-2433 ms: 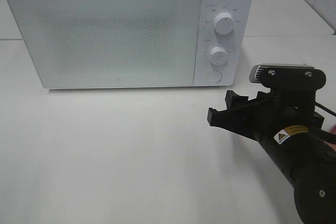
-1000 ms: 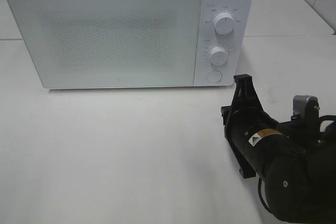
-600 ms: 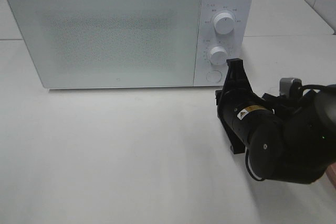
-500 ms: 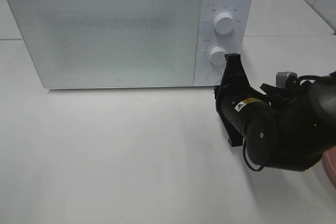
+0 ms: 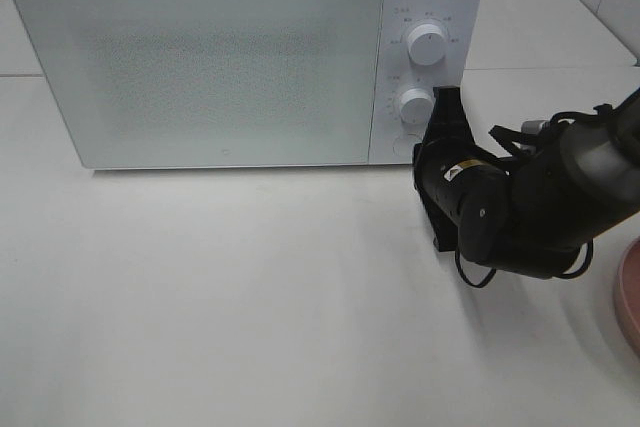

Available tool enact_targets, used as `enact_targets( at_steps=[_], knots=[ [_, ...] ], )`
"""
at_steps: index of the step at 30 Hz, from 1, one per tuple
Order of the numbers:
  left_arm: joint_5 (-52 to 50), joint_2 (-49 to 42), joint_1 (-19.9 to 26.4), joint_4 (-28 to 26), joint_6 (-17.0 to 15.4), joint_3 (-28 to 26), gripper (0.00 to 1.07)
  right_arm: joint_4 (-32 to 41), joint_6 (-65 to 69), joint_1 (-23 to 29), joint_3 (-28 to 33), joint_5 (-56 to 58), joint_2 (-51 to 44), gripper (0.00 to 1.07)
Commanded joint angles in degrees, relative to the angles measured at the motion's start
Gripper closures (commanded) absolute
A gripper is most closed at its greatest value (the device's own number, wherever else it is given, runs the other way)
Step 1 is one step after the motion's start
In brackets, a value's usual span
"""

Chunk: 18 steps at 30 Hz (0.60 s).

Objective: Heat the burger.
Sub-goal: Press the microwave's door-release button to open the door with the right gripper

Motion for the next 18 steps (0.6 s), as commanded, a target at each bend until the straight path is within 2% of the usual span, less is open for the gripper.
enact_targets(
  at_steps=[1, 18],
  knots=[
    [-0.9, -1.2, -0.2, -0.5, 0.0, -0.1, 0.06, -0.9, 0.0, -0.8, -1.3, 0.7, 0.3, 1.07],
    [-0.9, -1.2, -0.2, -0.5, 0.0, -0.1, 0.06, -1.7, 1.7, -0.8, -6.2, 0.9, 5.6, 1.07]
  ],
)
